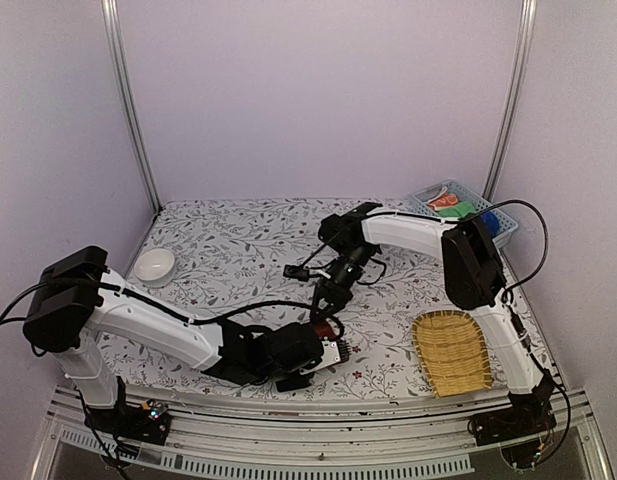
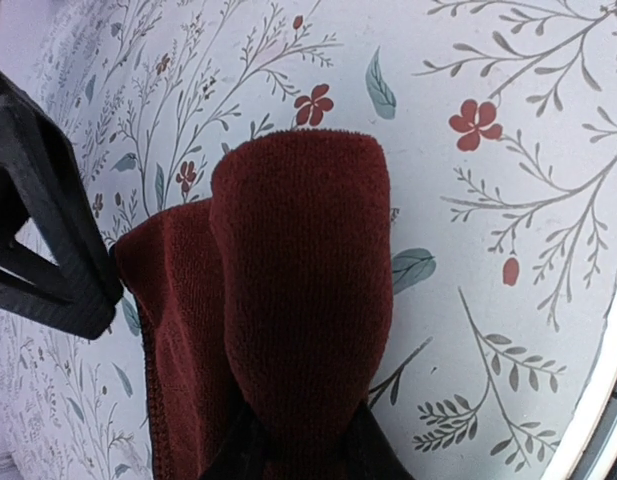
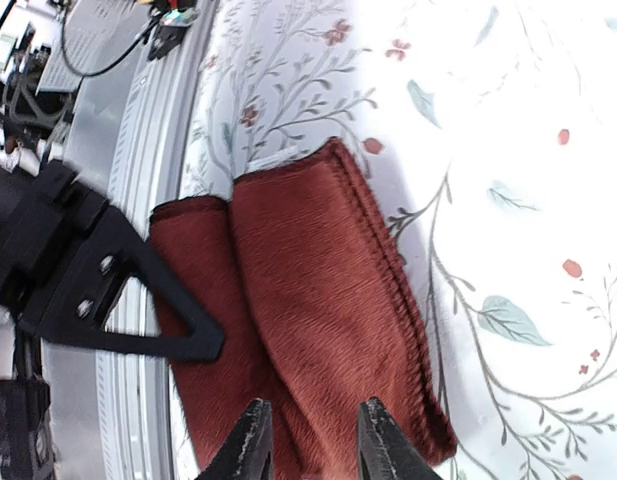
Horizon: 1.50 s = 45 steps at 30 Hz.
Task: Roll the towels
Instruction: Roll the towel at the center of the board.
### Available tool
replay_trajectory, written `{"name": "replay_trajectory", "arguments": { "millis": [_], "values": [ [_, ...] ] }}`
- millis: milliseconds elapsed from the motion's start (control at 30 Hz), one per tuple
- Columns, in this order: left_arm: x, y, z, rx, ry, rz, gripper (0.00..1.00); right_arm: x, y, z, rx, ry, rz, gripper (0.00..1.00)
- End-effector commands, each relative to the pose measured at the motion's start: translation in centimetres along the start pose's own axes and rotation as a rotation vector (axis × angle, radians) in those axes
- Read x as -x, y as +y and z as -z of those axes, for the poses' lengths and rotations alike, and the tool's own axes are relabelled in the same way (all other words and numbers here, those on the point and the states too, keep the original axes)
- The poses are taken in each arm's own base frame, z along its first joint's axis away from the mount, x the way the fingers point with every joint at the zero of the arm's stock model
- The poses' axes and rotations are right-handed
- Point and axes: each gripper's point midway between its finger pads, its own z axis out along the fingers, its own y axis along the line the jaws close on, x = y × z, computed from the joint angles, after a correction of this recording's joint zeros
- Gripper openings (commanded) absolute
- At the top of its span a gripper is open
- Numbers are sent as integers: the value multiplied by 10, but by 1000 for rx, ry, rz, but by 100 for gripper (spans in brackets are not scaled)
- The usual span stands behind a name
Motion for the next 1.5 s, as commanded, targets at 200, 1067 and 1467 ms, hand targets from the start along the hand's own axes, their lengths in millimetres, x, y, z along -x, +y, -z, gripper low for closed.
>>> {"name": "replay_trajectory", "arguments": {
  "millis": [200,1067,1467],
  "values": [
    [4,1,10,-1,0,-13,21,-57,-40,-42,-57,113,-216,25],
    [-6,-44,-18,-621,83,277,20,27,-13,136,-202,-281,-118,41],
    [-17,-34,-49,-918,225,599,20,8,103,224,-387,-406,250,52]
  ]
}}
